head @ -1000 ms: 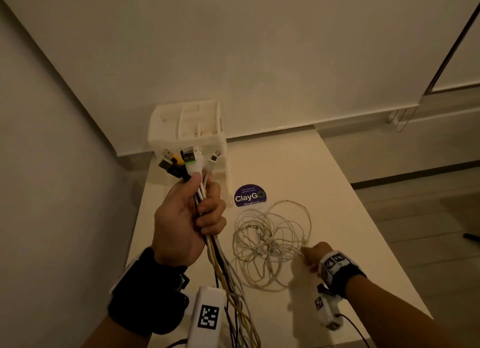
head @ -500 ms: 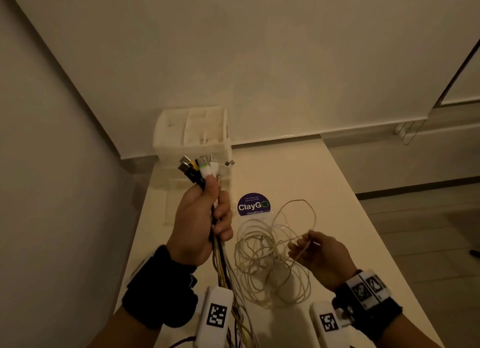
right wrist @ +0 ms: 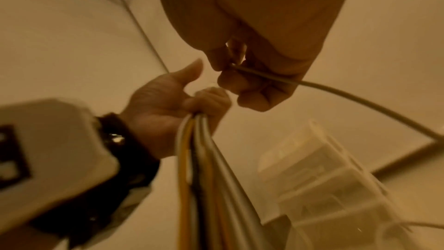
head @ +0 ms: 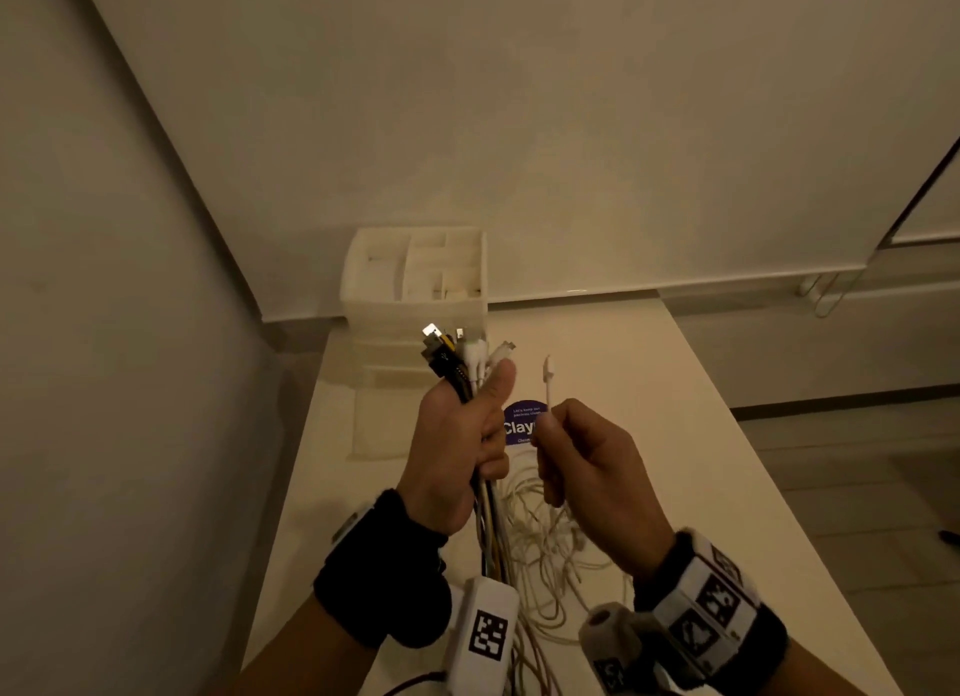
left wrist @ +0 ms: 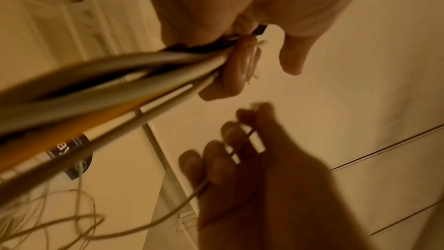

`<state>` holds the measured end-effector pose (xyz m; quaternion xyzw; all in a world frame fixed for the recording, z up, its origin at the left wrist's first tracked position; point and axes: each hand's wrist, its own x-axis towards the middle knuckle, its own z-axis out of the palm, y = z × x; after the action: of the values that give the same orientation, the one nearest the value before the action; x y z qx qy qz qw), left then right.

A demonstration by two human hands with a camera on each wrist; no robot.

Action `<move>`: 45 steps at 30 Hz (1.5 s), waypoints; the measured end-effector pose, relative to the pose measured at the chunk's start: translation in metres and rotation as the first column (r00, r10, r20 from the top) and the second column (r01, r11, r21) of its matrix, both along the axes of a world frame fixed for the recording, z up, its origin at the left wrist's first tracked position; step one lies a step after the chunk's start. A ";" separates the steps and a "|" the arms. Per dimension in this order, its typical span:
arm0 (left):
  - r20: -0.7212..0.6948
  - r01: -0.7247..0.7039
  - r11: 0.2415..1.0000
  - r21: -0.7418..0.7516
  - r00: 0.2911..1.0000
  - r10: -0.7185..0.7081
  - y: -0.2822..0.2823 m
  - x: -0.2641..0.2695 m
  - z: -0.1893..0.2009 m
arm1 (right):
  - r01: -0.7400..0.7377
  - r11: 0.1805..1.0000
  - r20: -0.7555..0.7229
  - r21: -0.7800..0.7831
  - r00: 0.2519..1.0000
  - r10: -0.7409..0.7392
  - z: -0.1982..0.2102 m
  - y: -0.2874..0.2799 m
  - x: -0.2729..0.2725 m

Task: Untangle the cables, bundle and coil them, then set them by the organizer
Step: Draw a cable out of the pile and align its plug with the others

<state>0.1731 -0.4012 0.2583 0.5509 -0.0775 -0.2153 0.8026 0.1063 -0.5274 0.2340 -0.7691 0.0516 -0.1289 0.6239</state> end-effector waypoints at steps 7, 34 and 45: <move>0.074 0.075 0.996 0.046 0.994 -0.079 0.010 -0.005 -0.002 | -0.046 0.947 0.134 -0.318 0.987 0.093 0.021 0.037 0.001; 0.260 0.084 0.996 0.043 0.961 -0.092 0.081 0.035 0.020 | -0.078 0.958 -0.170 -0.275 0.985 0.032 -0.063 -0.023 -0.027; 0.485 -0.070 0.791 0.608 0.822 -0.300 0.007 0.001 -0.017 | -0.169 0.974 0.040 -0.148 0.983 0.177 0.008 -0.024 0.000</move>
<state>0.1741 -0.3941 0.2415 0.8081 -0.2708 -0.1088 0.5117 0.1063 -0.5512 0.2420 -0.8099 -0.0417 -0.0979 0.5768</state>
